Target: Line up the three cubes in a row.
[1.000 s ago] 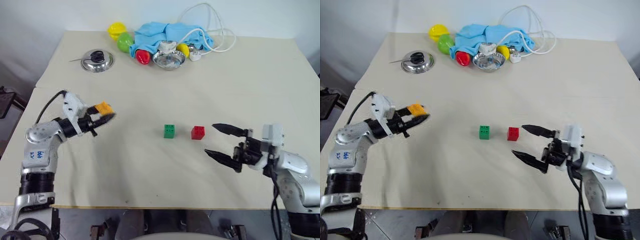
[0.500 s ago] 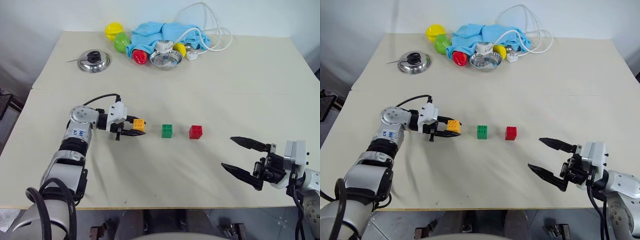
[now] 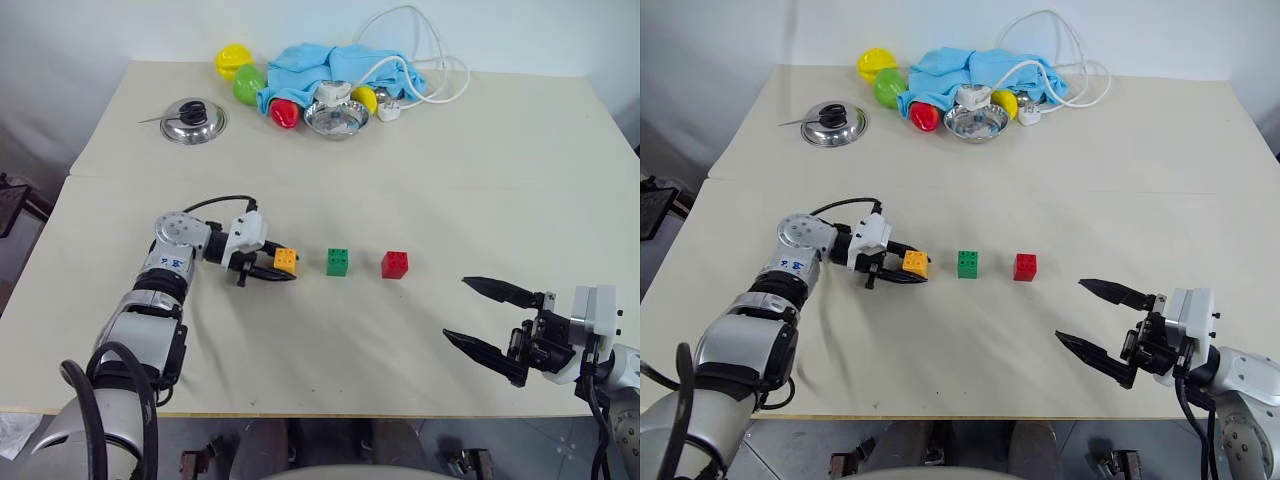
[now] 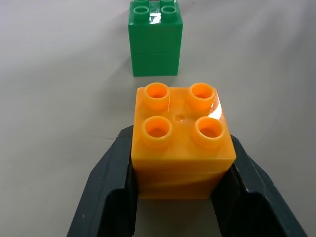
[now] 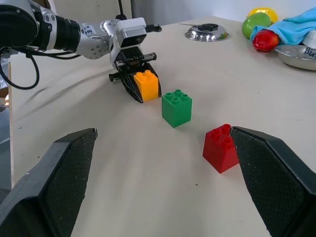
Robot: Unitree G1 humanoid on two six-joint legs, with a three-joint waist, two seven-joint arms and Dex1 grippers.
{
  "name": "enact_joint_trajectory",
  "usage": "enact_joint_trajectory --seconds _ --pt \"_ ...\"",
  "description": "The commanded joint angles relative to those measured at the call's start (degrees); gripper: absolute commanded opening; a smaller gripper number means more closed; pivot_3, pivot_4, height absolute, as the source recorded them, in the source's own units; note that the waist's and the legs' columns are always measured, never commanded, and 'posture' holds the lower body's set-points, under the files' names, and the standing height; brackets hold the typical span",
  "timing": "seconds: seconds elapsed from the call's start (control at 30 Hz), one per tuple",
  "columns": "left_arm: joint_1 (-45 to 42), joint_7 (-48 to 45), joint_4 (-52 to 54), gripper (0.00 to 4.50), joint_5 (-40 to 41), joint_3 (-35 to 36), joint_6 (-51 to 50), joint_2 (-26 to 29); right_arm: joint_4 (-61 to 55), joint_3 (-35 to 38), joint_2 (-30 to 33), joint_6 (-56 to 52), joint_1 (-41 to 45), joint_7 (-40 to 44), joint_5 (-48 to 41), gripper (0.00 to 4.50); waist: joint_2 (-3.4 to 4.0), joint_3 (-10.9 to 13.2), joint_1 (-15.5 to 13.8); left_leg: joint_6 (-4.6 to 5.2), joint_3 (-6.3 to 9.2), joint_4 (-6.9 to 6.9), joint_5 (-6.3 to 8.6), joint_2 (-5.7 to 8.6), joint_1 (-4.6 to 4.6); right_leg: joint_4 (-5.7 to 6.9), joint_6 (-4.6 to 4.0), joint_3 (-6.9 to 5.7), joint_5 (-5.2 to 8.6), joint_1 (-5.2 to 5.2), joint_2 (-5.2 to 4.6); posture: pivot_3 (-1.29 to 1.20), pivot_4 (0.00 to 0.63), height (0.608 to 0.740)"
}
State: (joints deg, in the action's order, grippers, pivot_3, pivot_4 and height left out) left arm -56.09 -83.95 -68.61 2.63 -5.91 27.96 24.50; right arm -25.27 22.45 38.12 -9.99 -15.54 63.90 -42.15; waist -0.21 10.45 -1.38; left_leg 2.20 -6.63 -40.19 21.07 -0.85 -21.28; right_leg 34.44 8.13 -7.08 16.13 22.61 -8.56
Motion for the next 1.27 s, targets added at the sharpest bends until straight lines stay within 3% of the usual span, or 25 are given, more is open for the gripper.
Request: enact_joint_trajectory --seconds 0.03,0.2,0.3,0.47,0.7,0.8,0.93,1.27 --pt "-1.54 3.05 -0.53 2.25 -0.68 1.14 -0.18 -0.38 -0.49 0.17 -0.16 0.84 0.60 0.36 -0.54 4.50 0.00 0.00 0.01 0.00 0.02 0.00 0.00 0.00 0.00 0.00 0.00 0.00 0.00 0.00 0.00 0.00 0.150 0.740" --pt "-1.20 4.39 -0.14 3.72 -0.41 2.36 0.76 0.78 0.76 -0.60 -0.04 0.97 1.78 1.35 -0.26 4.50 0.00 0.00 0.03 0.01 0.39 -0.01 0.00 0.00 0.00 0.01 0.00 0.00 0.00 0.00 0.00 0.00 0.150 0.740" --pt "0.79 -1.21 2.55 4.49 2.86 4.48 1.65 2.14 1.51 -1.18 0.32 0.89 2.70 2.22 -0.30 4.50 0.00 0.00 0.07 0.01 0.42 -0.01 0.00 0.00 0.00 0.01 0.00 -0.01 0.00 0.00 0.01 0.00 0.150 0.740" --pt "7.60 -8.55 12.01 4.49 8.30 7.01 -1.73 8.88 4.14 0.14 2.85 0.22 4.02 6.25 -1.30 4.50 0.00 0.00 0.74 0.00 0.44 -0.01 0.00 -0.02 0.02 0.03 0.00 0.00 0.00 0.01 0.01 0.00 0.150 0.740" --pt "24.33 -0.95 36.41 4.49 19.82 15.06 -19.18 16.59 11.13 1.97 4.22 1.92 7.76 11.79 -2.11 4.50 0.01 0.00 1.34 0.01 0.54 -0.07 -0.01 -0.13 0.04 0.11 0.00 0.03 0.00 -0.04 -0.04 0.00 0.150 0.740" --pt "31.56 5.05 46.89 4.49 22.65 18.69 -26.30 17.61 14.47 1.57 3.82 3.56 10.02 13.85 -1.36 4.50 0.01 0.00 1.22 0.02 0.61 -0.11 -0.01 -0.25 0.05 0.17 0.00 0.03 0.00 -0.07 -0.11 0.00 0.150 0.740" --pt "38.00 7.98 52.44 4.49 22.19 20.62 -25.65 17.94 20.16 0.39 2.51 7.04 13.33 16.62 0.07 4.50 0.02 -0.01 1.30 0.02 0.61 -0.12 -0.01 -0.25 0.08 0.19 0.00 0.03 0.00 -0.10 -0.11 0.00 0.150 0.740" --pt "43.91 14.64 60.72 4.49 23.88 23.31 -28.38 17.25 29.56 -0.88 3.02 11.95 19.19 21.38 2.90 4.50 0.05 -0.02 1.51 0.00 0.54 -0.11 -0.02 -0.29 0.13 0.21 -0.01 0.08 0.00 -0.08 -0.10 0.00 0.150 0.740"
